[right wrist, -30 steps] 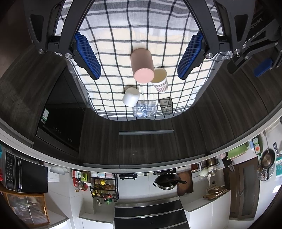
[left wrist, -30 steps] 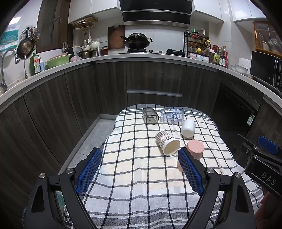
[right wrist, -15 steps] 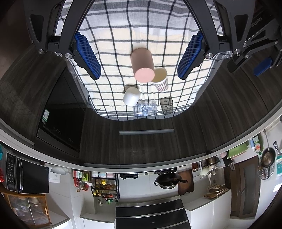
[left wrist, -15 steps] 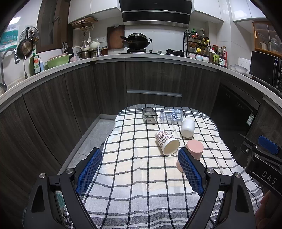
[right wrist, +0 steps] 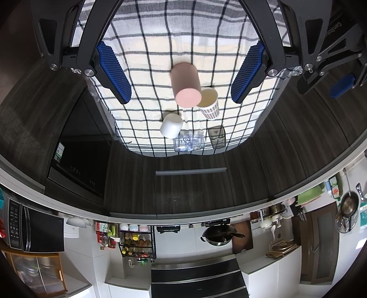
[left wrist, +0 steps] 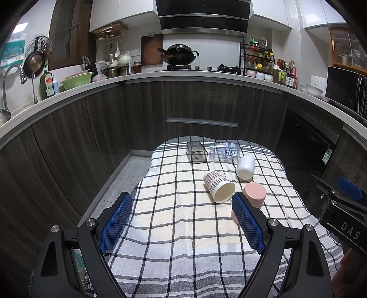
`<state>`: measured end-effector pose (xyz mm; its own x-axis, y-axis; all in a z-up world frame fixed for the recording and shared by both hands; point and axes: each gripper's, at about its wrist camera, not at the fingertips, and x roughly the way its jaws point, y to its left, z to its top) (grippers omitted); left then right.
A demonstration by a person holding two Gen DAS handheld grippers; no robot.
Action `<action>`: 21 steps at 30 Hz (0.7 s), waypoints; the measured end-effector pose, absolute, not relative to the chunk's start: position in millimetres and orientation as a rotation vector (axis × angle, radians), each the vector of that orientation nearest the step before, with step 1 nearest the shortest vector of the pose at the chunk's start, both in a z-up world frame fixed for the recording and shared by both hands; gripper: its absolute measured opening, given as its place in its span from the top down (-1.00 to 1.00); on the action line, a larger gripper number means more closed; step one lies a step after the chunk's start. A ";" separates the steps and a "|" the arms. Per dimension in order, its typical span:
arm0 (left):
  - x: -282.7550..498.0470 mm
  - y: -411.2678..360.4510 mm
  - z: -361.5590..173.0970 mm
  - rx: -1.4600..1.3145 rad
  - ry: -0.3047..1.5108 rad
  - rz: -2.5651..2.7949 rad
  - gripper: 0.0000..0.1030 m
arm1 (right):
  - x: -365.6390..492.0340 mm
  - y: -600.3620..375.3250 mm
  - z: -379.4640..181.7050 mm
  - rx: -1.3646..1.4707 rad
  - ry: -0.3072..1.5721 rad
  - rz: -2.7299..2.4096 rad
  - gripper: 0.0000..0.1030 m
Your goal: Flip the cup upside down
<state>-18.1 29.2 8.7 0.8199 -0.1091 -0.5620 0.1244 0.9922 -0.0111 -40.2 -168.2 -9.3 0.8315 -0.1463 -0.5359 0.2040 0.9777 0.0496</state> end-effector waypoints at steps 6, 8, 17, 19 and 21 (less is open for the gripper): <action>-15.9 27.9 6.5 0.026 0.612 -0.130 -0.73 | -40.2 -168.7 -9.4 0.105 0.559 -0.187 -0.72; -14.1 27.7 5.5 0.025 0.617 -0.131 -0.73 | -39.6 -168.6 -9.6 0.107 0.559 -0.186 -0.72; -12.0 29.0 2.6 0.027 0.616 -0.127 -0.73 | -40.6 -169.3 -8.7 0.107 0.557 -0.189 -0.72; -12.3 29.8 1.8 0.027 0.617 -0.128 -0.73 | -40.1 -169.4 -9.0 0.108 0.558 -0.188 -0.72; -12.7 29.9 1.6 0.028 0.616 -0.127 -0.73 | -40.2 -169.6 -8.9 0.107 0.558 -0.187 -0.72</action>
